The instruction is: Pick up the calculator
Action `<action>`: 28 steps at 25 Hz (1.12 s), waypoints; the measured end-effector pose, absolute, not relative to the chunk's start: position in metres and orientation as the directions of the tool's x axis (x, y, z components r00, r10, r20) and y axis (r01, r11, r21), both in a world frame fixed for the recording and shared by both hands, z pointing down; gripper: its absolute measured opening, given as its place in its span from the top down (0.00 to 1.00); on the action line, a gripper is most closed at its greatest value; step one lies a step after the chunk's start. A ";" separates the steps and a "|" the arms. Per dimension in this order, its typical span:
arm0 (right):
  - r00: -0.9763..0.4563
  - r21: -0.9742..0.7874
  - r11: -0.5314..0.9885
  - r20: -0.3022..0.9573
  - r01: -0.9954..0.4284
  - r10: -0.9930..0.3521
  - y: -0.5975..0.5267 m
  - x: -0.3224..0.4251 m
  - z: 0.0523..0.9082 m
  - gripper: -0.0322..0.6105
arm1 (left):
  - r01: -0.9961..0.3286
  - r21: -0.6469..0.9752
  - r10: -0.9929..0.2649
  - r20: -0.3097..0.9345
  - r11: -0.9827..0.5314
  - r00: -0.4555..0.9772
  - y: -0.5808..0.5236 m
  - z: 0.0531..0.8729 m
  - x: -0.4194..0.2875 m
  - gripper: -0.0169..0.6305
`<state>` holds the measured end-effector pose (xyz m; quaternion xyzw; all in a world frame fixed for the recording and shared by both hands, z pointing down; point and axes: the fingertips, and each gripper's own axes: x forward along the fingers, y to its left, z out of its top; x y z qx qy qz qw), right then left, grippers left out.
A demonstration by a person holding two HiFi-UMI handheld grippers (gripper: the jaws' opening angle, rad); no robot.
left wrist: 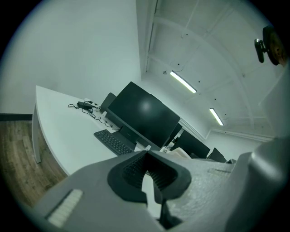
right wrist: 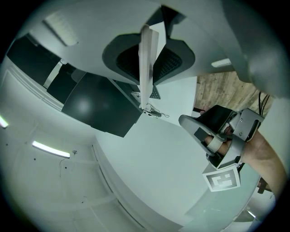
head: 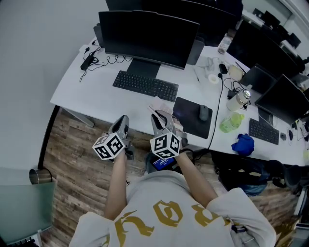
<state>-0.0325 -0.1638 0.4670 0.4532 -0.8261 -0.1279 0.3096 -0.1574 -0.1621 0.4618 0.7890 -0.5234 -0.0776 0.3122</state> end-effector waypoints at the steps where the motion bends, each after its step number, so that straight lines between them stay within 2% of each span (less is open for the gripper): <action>1: -0.396 0.492 0.556 0.397 -0.670 -0.828 -0.164 -0.032 0.468 0.79 | -0.776 0.576 -0.873 0.205 -0.257 0.442 -0.163 0.462 -0.157 0.97; 28: -0.395 0.469 0.584 0.444 -0.662 -0.804 -0.170 -0.038 0.491 0.79 | -0.763 0.607 -0.869 0.230 -0.224 0.439 -0.173 0.483 -0.167 0.97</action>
